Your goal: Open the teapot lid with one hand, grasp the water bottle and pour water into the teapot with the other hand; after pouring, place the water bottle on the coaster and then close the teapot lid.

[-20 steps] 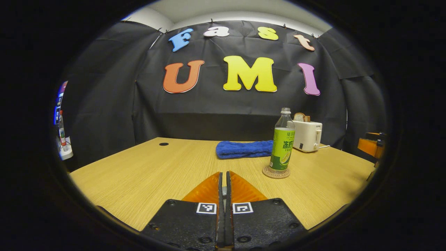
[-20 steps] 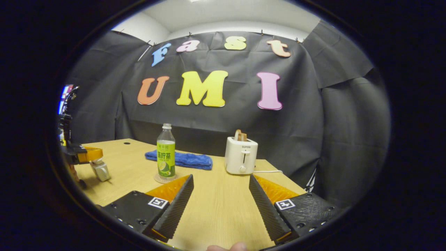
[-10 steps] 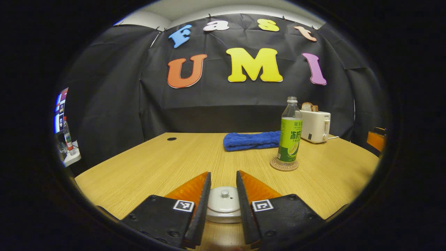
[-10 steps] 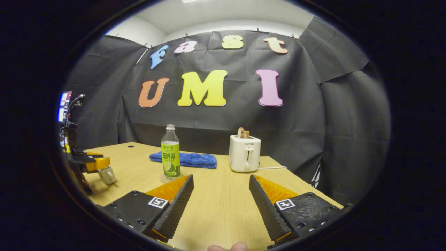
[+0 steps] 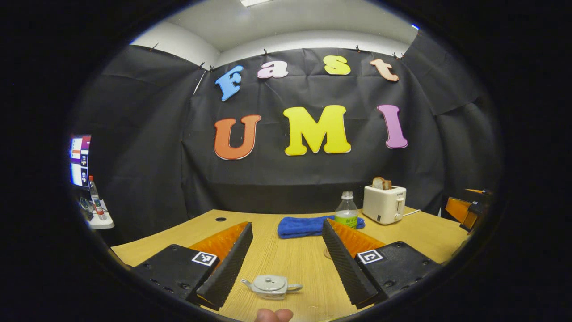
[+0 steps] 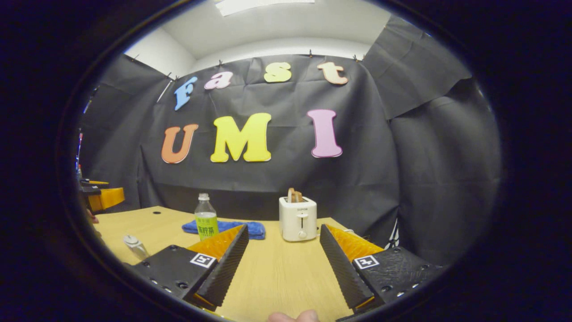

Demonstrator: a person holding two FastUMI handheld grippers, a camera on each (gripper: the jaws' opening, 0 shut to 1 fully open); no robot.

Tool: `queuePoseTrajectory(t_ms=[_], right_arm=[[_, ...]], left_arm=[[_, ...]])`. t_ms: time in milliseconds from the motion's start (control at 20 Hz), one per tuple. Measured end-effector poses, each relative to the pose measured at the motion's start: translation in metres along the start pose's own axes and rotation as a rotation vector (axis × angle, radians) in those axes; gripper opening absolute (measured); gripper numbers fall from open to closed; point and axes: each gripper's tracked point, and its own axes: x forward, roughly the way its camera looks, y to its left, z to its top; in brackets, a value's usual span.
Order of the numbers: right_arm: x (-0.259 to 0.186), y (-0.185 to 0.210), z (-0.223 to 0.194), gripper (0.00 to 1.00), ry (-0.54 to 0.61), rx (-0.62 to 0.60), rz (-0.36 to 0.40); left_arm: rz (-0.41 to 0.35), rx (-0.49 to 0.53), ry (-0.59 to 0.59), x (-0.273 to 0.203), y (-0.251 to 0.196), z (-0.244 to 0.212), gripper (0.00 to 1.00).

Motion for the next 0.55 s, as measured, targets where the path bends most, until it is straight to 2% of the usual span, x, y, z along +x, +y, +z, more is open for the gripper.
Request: queuePoseTrajectory(t_ms=[150, 250, 400, 500, 550], right_arm=[[-0.017, 0.011, 0.022, 0.97, -0.049, -0.032, 0.019], [-0.027, 0.015, 0.015, 0.99, -0.042, -0.054, 0.020], [-0.044, 0.032, 0.012, 0.94, -0.029, -0.042, 0.054], [-0.051, 0.041, 0.014, 0.99, -0.025, -0.048, 0.066], [-0.054, 0.045, 0.013, 0.96, -0.017, -0.040, 0.074]], left_arm=[[-0.024, -0.006, -0.028, -0.014, -0.018, 0.015, 0.98], [-0.029, 0.017, -0.037, -0.023, -0.024, 0.013, 0.98], [-0.026, 0.005, -0.040, -0.035, -0.026, 0.007, 0.98], [-0.042, -0.004, -0.033, -0.042, -0.030, 0.004, 0.98], [-0.043, -0.002, -0.032, -0.046, -0.027, 0.004, 0.98]])
